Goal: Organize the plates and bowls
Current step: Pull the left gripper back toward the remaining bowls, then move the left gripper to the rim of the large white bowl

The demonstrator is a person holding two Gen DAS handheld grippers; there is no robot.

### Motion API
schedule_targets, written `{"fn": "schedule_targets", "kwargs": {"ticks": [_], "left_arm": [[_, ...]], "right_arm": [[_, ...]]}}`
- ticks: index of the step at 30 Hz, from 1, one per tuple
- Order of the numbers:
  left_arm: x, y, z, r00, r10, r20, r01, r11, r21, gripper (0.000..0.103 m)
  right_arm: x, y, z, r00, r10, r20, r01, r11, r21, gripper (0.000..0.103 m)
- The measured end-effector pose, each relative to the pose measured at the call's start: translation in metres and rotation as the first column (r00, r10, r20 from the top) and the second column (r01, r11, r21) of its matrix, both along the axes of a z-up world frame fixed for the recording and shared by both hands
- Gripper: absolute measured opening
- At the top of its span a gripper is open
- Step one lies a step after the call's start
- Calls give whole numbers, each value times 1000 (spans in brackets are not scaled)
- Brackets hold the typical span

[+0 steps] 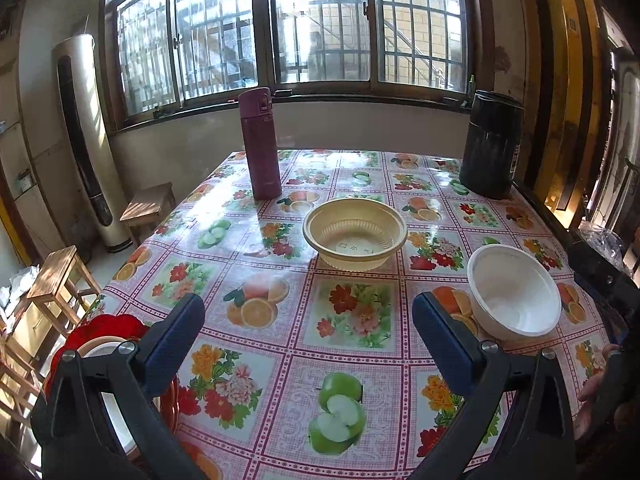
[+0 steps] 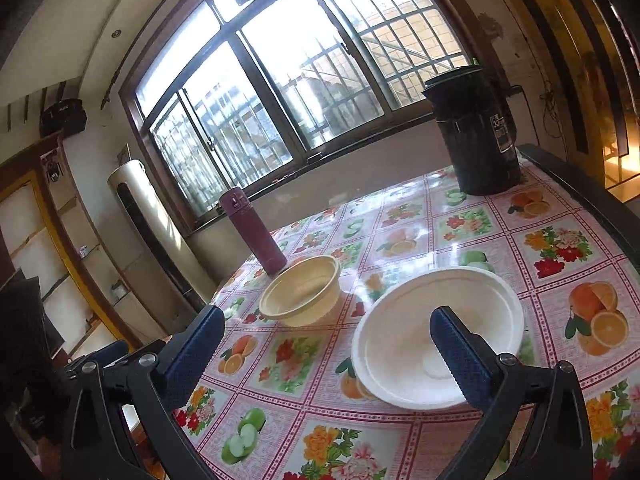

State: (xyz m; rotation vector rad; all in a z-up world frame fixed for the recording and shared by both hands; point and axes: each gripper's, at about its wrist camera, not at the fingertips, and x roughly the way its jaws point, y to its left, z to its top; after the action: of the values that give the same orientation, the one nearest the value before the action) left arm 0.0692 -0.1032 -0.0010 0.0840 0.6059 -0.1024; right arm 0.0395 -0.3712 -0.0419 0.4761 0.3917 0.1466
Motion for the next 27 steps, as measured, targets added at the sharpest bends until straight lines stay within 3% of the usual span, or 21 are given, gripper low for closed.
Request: {"fn": "schedule_targets", "kwargs": {"ticks": [6,14,19,24,25,27], "left_arm": [[8,-23,-6,1000,-8,-26,8,1000,6,103],[10,-54,-14,999,-35,-34,37,997,67,103],[8,-66,-18,999,-40,21,39,997,68,103],[6,-72,-37,985,-44,167,29,996,89,103],[9,-73,-46,985,-46,168,29,995,98,103],[19,-75,-65,994,-48,99,36,992,122,103]], "right_arm": [[-5,-33,0,999,-49,-4,49,999,1,103],[-8,-59,-4,996,-88,-33,88,996,10,103],[-12,-60,-3,994,-108,-28,108,994,-3,103],[-14,-60,-4,994,-108,-24,108,994,5,103],[-14,-60,-4,994,-109,-27,109,994,5,103],[-13,-61,-5,994,-108,-33,109,994,6,103]]}}
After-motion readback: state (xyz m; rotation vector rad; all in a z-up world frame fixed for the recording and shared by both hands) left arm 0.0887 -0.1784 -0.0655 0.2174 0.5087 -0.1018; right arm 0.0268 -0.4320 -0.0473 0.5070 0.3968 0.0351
